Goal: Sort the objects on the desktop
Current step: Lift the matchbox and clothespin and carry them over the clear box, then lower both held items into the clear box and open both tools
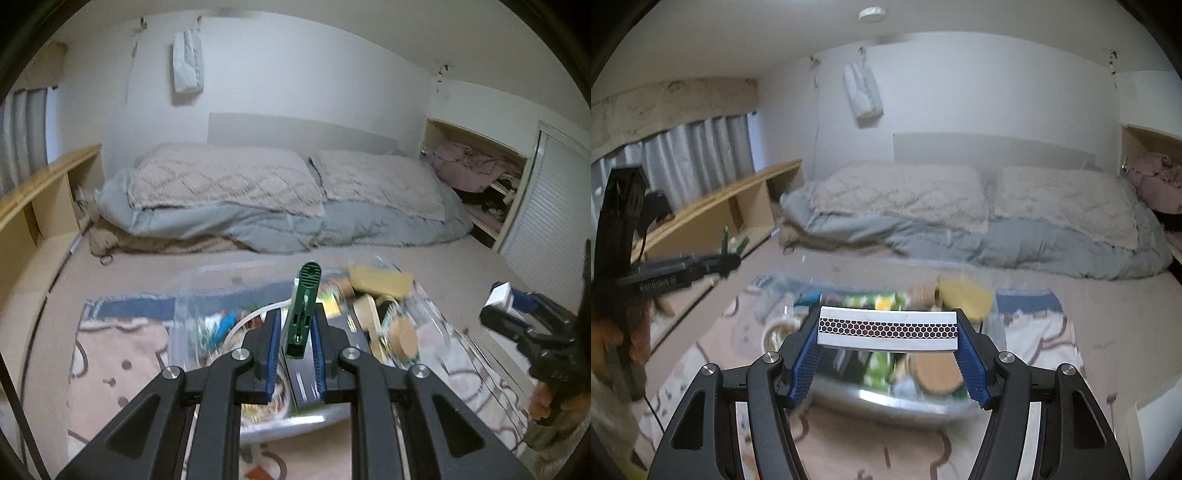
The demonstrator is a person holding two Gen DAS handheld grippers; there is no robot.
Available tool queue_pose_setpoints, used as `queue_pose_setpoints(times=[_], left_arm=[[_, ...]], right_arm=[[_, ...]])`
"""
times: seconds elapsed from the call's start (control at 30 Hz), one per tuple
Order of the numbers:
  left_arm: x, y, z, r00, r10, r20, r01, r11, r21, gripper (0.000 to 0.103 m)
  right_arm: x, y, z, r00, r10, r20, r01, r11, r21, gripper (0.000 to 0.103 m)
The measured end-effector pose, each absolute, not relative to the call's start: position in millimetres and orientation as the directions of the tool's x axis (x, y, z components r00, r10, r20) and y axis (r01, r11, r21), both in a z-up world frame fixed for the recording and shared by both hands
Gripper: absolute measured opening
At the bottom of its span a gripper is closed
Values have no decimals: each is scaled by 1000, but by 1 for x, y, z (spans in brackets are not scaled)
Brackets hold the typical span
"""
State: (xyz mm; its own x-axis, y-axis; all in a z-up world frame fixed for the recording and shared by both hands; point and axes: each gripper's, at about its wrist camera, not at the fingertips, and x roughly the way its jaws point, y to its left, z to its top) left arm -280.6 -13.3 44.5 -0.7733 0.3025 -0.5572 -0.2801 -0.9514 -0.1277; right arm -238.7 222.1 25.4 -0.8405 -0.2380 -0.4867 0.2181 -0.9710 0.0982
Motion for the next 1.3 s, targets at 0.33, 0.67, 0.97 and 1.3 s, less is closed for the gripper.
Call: queue_pose_setpoints(times=[0.33,0.67,0.97,1.3], left_arm=[[-343,-28,22,-792,234,-564,-178,-972,-154,16],[-399,-43,-38,-713,221,-665,-168,-975,-143,16],[-432,-53,-60,-659,201,-725,-110,-979,-171,23],[-430,-59,-56,-671,271,-690,-159,-962,-223,54]], right_arm=[[-280,208,43,-863,-262,-431,207,-963,170,67],[-320,182,-5,-796,-316,-515,236,-947,216,67],[-338,165,-19,-752,-371,-545,277,-928,249,67],[-363,131,-25,-716,-365,-595,297,-931,215,67]])
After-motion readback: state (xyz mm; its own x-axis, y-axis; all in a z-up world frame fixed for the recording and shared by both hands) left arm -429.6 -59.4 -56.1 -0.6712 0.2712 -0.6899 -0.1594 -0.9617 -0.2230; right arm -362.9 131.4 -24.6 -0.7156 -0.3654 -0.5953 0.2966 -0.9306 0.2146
